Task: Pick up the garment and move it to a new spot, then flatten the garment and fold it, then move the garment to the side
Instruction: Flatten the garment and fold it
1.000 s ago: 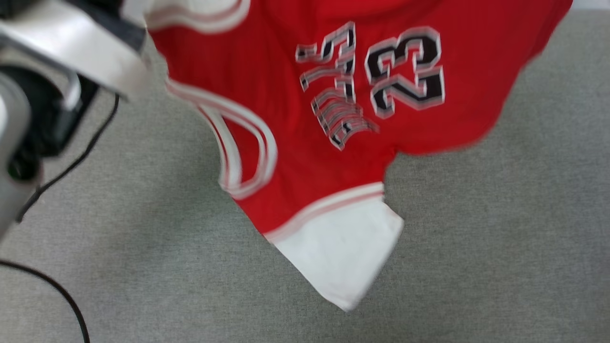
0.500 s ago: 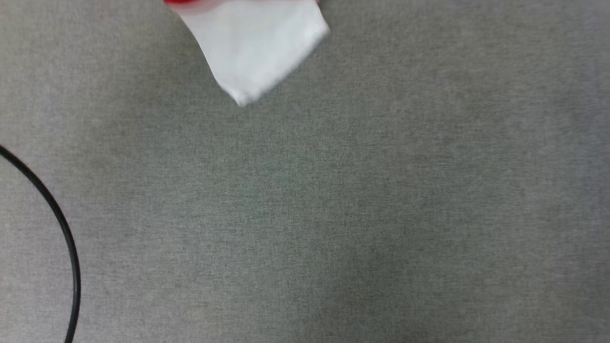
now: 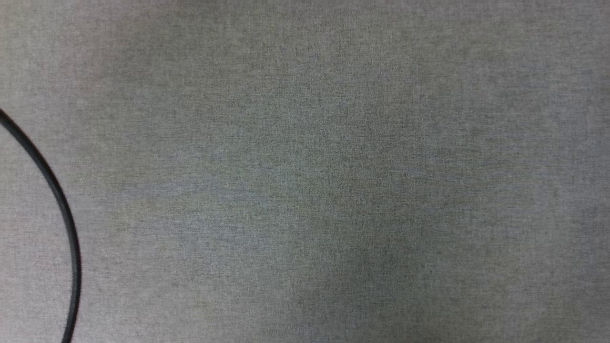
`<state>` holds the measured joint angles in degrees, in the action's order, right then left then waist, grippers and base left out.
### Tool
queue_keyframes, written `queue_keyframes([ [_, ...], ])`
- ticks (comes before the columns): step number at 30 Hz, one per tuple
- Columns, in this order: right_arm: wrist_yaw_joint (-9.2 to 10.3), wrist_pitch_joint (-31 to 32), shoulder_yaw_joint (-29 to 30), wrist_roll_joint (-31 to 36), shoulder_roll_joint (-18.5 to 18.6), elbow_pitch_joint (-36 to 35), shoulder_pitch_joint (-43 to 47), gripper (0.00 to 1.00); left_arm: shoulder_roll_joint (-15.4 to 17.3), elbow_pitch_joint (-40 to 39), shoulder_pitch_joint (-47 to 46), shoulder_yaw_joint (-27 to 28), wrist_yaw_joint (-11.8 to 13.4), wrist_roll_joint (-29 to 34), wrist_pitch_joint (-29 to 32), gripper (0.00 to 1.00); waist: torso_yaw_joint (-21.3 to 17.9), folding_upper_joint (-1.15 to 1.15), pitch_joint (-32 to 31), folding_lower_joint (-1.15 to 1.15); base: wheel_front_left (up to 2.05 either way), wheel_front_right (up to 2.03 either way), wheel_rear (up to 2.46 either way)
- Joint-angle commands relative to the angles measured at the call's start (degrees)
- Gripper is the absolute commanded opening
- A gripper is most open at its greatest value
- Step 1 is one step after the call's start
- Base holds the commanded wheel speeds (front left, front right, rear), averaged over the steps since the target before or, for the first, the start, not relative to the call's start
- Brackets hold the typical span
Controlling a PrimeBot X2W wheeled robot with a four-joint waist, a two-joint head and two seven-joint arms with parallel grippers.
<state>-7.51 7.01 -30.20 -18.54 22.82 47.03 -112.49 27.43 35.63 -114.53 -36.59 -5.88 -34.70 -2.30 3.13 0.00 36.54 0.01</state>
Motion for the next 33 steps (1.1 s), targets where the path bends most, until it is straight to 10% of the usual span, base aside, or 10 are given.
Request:
queue_keyframes([
  [1, 0.04, -0.5, -0.7, -0.3, -0.7, 1.0, 0.2, 0.0, -0.5, 0.9, 0.4, -0.6, -0.3, -0.3, -0.4, 0.0, 0.1, 0.0, 0.3, -0.01, 0.0, 0.0, 0.0],
  [21, 0.04, -10.3, -14.6, -13.0, -2.3, 6.1, 27.3, 0.0, 3.4, 2.1, 33.9, -9.0, -1.5, -6.6, -10.6, 0.0, -1.5, 0.0, -6.7, -0.01, 0.0, 0.0, 0.0],
  [33, 0.04, -14.2, -23.0, -21.2, 2.3, 0.8, 47.8, 0.0, 9.3, -14.5, 64.8, -11.3, 6.6, -10.8, -12.0, 0.0, -1.9, 0.0, -17.9, -0.01, 0.0, 0.0, 0.0],
])
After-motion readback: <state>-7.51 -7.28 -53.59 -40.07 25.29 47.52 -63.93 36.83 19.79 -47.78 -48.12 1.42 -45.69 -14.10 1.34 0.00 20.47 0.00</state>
